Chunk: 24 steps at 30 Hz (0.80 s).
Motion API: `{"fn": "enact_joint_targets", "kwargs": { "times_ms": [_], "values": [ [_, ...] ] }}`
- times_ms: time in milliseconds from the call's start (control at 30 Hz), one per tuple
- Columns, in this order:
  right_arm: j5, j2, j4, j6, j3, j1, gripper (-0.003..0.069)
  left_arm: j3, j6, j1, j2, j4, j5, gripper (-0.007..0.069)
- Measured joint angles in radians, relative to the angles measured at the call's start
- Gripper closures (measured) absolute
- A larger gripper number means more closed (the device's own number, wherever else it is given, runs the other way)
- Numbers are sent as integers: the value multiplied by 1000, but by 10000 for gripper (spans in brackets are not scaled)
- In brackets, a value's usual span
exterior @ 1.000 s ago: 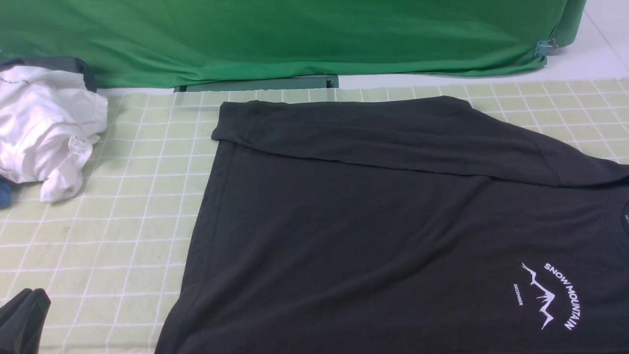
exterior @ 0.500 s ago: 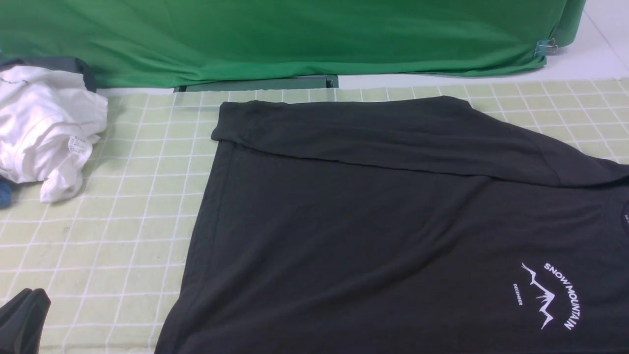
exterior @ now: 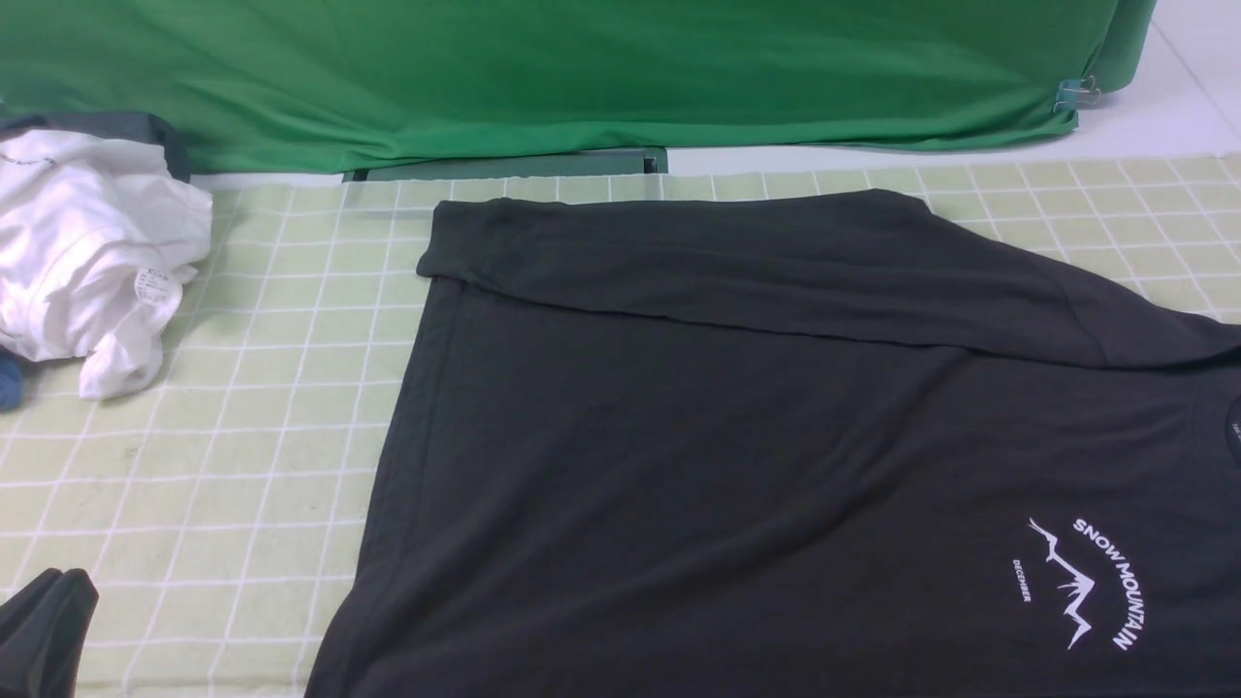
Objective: Fold a long-sleeved shirt over a green coffee tablecloth.
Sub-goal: 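Grasp the left edge of the dark T-shirt lying flat on the table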
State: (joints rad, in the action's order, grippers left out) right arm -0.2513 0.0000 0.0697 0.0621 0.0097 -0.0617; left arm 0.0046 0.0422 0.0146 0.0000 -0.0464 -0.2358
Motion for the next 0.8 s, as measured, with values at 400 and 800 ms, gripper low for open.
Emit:
{"fn": "enact_joint_targets", "kwargs": {
  "times_ms": [400, 800],
  "values": [
    [3, 0, 0, 0, 0, 0, 414, 0, 0, 0, 0, -2, 10, 583],
    [195, 0, -328, -672, 0, 0, 414, 0, 416, 0, 0, 758, 214, 583]
  ]
}}
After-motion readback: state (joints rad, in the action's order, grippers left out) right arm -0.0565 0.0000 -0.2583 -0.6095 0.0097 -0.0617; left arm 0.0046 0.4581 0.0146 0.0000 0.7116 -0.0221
